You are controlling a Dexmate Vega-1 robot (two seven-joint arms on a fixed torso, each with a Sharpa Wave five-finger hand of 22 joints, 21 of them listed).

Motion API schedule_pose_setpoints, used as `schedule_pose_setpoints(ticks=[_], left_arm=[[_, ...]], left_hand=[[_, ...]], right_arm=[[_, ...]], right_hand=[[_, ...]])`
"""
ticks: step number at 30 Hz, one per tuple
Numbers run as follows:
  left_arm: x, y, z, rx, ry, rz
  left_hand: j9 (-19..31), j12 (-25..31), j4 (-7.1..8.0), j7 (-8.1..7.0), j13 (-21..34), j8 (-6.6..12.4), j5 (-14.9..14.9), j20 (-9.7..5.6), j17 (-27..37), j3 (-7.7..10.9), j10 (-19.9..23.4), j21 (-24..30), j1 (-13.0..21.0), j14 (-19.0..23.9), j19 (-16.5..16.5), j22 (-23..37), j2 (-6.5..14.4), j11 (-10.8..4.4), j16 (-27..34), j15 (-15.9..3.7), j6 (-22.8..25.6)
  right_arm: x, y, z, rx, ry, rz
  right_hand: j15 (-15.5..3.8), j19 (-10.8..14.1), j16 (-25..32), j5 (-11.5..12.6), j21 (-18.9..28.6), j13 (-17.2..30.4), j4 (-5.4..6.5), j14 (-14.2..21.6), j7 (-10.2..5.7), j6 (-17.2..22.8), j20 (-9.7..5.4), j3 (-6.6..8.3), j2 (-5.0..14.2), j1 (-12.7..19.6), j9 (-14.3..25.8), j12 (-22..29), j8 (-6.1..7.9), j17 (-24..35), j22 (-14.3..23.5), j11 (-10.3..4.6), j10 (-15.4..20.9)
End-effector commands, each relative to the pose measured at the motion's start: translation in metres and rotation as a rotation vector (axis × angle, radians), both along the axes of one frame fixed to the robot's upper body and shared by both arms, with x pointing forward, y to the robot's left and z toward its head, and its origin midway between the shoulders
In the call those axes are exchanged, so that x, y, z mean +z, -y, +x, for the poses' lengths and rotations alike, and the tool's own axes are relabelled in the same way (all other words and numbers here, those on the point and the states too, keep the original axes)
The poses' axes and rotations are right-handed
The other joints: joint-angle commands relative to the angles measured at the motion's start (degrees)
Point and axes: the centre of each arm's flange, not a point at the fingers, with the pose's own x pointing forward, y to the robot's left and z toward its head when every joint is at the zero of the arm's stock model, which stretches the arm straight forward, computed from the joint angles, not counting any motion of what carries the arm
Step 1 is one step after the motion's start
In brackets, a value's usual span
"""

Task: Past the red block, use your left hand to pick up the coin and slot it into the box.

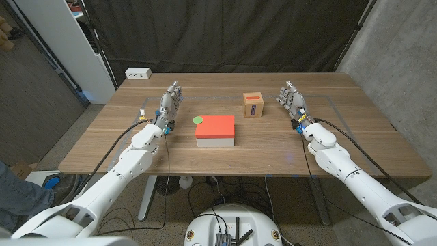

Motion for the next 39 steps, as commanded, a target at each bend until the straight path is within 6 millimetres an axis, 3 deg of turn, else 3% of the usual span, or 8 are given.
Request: schedule_pose_setpoints(ticks=[1,21,24,26,29,35,37,39], left_arm=[[-0.003,-0.003,0.002,0.003,-0.014,0.005],[-0.006,-0.008,-0.003,0.028,-0.038,0.031],[-0.006,-0.008,-0.003,0.022,-0.039,0.032],[-0.005,-0.008,-0.004,0.025,-0.040,0.035],[-0.003,-0.009,-0.005,0.026,-0.039,0.034],[-0.004,-0.011,-0.008,0.034,-0.058,0.046],[-0.004,-0.013,-0.010,0.045,-0.063,0.049],[-0.003,-0.014,-0.011,0.059,-0.070,0.047]], left_hand=[[0.1,0.5,0.04,-0.10,0.2,0.38,0.4,-5.39,0.2,0.33,-0.2,0.2,0.1,-0.1,-0.2,0.2,-0.3,0.07,0.4,0.09,-0.3],[0.1,1.0,-0.11,0.07,0.1,0.81,0.4,-4.72,0.1,0.52,1.8,0.5,0.7,1.8,1.0,0.2,0.5,-0.03,0.8,0.08,1.6],[0.1,1.0,-0.13,0.10,0.1,0.83,0.4,-4.68,0.1,0.54,1.8,0.5,0.7,1.8,1.0,0.2,0.6,0.03,0.7,0.03,1.8],[0.1,1.0,-0.14,0.08,0.1,0.81,0.4,-4.66,0.1,0.56,1.9,0.5,0.8,1.8,1.0,0.2,0.7,0.03,0.7,0.04,1.8],[0.1,1.0,-0.17,-0.11,0.2,0.86,0.4,-4.53,0.1,0.61,2.1,0.4,0.8,2.0,1.0,0.2,0.8,0.03,0.7,0.00,2.1],[0.1,1.2,-0.32,-0.93,0.2,0.88,0.4,-1.41,0.2,0.79,3.2,0.7,1.1,3.9,2.2,0.3,1.5,-0.26,1.1,0.68,3.3],[0.1,1.4,-0.42,-1.34,0.2,0.73,0.4,1.27,0.3,0.83,4.3,1.2,1.1,5.4,3.9,0.4,1.8,-0.06,1.3,1.10,3.7],[0.1,1.6,-0.46,-1.53,0.2,0.66,0.3,2.17,0.4,0.79,5.5,1.9,1.0,7.2,5.7,0.6,1.9,-0.13,1.8,1.29,4.0]], right_arm=[[-0.006,-0.006,-0.004,-0.005,-0.010,0.006],[-0.002,-0.004,-0.012,-0.016,0.037,0.008],[-0.002,-0.003,-0.015,-0.019,0.057,0.045],[-0.002,-0.003,-0.016,-0.020,0.070,0.051],[0.000,-0.002,-0.018,-0.031,0.074,0.042],[0.000,-0.003,-0.020,-0.034,0.082,0.039],[0.000,-0.003,-0.020,-0.039,0.080,0.041],[-0.001,-0.003,-0.019,-0.036,0.079,0.048]], right_hand=[[0.55,0.6,0.4,0.3,0.3,0.2,-0.14,0.2,2.51,0.2,-0.03,0.63,0.44,0.8,0.3,0.4,0.39,0.1,0.2,0.49,0.0],[0.36,1.2,0.7,0.0,0.4,0.1,-0.46,1.1,2.32,0.9,-0.04,0.84,0.99,1.5,0.3,0.6,0.48,-0.1,0.2,0.28,1.0],[0.57,4.0,1.8,-0.2,1.2,0.1,-0.63,4.1,2.08,2.9,0.83,0.71,1.16,1.8,0.3,1.4,0.96,-0.2,0.3,0.95,4.1],[0.50,8.3,4.1,-0.2,2.2,0.6,-0.60,10.1,2.08,9.4,1.46,0.47,1.63,1.9,0.7,3.3,2.92,-0.1,0.5,1.11,10.8],[0.52,9.7,4.8,-0.2,2.5,1.0,-0.59,11.9,1.82,11.9,1.81,0.41,1.91,2.0,1.1,3.8,3.78,0.1,0.6,0.49,12.2],[0.86,9.0,4.2,-0.2,1.9,1.4,-0.76,10.4,-0.06,8.2,2.34,0.28,1.91,2.3,1.2,3.0,1.97,0.3,0.7,0.55,11.1],[1.16,8.0,3.7,-0.2,1.4,1.5,-0.81,9.3,-0.27,7.5,2.68,0.24,1.90,2.4,1.2,2.8,1.59,0.4,0.7,0.33,10.7],[1.20,7.7,3.5,-0.2,1.2,1.5,-0.82,8.9,-0.48,7.2,2.86,0.22,1.90,2.4,1.1,2.6,1.42,0.4,0.7,0.16,10.4]])
